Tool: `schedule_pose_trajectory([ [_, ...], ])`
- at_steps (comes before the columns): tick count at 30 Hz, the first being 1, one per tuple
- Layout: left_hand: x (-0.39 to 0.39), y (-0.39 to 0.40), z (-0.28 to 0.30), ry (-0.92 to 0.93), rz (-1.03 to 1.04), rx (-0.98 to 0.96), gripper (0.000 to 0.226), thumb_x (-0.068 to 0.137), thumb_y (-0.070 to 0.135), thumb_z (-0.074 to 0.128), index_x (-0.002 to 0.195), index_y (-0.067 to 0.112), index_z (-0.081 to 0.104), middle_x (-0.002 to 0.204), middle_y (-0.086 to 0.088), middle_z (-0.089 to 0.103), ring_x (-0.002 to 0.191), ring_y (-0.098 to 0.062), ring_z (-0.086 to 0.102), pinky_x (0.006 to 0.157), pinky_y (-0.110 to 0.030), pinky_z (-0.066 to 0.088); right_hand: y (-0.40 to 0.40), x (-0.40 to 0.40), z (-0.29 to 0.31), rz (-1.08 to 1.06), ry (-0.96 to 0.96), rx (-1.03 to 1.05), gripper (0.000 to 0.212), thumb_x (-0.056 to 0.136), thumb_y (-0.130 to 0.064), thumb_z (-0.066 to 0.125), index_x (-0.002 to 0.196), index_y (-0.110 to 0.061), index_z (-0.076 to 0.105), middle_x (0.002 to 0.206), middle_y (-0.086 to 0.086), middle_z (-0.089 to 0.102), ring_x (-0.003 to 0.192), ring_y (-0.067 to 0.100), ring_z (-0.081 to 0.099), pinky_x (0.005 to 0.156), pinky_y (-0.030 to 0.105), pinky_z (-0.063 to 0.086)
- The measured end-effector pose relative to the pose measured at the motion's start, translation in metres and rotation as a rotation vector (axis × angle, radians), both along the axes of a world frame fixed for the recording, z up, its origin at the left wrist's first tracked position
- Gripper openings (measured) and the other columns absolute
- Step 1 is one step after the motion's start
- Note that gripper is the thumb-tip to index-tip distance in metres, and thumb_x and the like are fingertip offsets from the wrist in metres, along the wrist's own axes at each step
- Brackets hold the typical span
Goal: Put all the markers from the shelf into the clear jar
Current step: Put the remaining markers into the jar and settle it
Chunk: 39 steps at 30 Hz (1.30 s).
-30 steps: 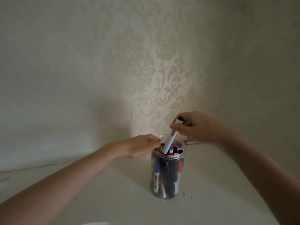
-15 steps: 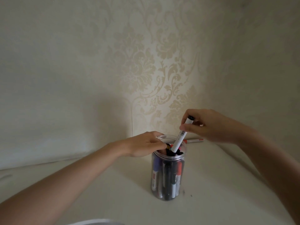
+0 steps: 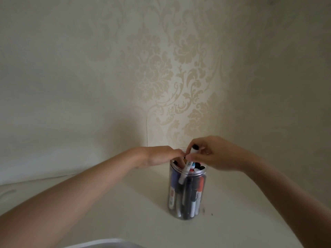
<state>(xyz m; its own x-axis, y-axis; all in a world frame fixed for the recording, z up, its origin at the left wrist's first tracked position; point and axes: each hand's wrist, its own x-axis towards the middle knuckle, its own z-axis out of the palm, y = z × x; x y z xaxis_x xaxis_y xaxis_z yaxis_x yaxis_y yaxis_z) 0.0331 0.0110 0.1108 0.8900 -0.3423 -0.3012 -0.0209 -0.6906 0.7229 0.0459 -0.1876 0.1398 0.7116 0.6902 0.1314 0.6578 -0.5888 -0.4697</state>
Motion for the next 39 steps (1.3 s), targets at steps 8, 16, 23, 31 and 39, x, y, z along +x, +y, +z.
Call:
schedule_pose_trajectory([
  [8, -0.011, 0.020, -0.017, -0.132, 0.194, -0.433, 0.025, 0.096, 0.034, 0.058, 0.120, 0.027, 0.058, 0.128, 0.002, 0.064, 0.119, -0.011, 0.060, 0.104, -0.041, 0.049, 0.016, -0.007, -0.007, 0.030, -0.031, -0.121, 0.021, 0.092, -0.038, 0.054, 0.098, -0.026, 0.071, 0.090, -0.012, 0.071, 0.083, 0.004, 0.065, 0.071, 0.016, 0.048],
  [16, -0.016, -0.005, -0.016, -0.102, 0.161, -0.309, 0.062, 0.090, 0.016, 0.064, 0.140, 0.039, 0.037, 0.137, 0.005, 0.050, 0.123, -0.014, 0.053, 0.101, -0.029, 0.044, -0.042, 0.043, -0.031, -0.430, -0.126, 0.522, 0.014, 0.079, -0.027, 0.073, 0.070, -0.036, 0.067, 0.069, -0.011, 0.070, 0.067, 0.009, 0.065, 0.068, 0.033, 0.054],
  [23, 0.003, -0.017, -0.013, 0.211, 0.267, -0.522, 0.073, 0.076, -0.008, 0.071, 0.129, 0.038, 0.053, 0.137, -0.010, 0.055, 0.124, -0.029, 0.052, 0.103, -0.046, 0.044, -0.050, 0.000, -0.103, -0.060, 0.664, 0.378, 0.079, 0.073, -0.049, 0.076, 0.139, -0.045, 0.033, 0.137, -0.021, 0.049, 0.124, 0.009, 0.054, 0.098, 0.036, 0.050],
  [31, 0.024, 0.008, -0.022, -0.110, 0.308, -0.453, 0.065, 0.057, 0.040, 0.089, 0.117, 0.034, 0.064, 0.120, 0.005, 0.069, 0.115, -0.017, 0.064, 0.100, -0.033, 0.049, 0.010, 0.021, -0.137, -0.060, 0.457, 0.389, 0.087, 0.063, -0.039, 0.084, 0.134, -0.045, 0.034, 0.133, -0.021, 0.051, 0.126, 0.008, 0.048, 0.105, 0.034, 0.044],
  [39, 0.047, 0.020, -0.012, -0.228, 0.068, -0.123, 0.050, 0.071, 0.048, 0.080, 0.117, 0.041, 0.063, 0.119, 0.021, 0.066, 0.116, 0.002, 0.059, 0.103, -0.032, 0.047, -0.025, 0.137, -0.163, -0.237, 0.111, 0.093, 0.079, 0.076, -0.017, 0.074, 0.144, -0.021, 0.036, 0.141, -0.009, 0.041, 0.133, 0.010, 0.039, 0.105, 0.020, 0.031],
])
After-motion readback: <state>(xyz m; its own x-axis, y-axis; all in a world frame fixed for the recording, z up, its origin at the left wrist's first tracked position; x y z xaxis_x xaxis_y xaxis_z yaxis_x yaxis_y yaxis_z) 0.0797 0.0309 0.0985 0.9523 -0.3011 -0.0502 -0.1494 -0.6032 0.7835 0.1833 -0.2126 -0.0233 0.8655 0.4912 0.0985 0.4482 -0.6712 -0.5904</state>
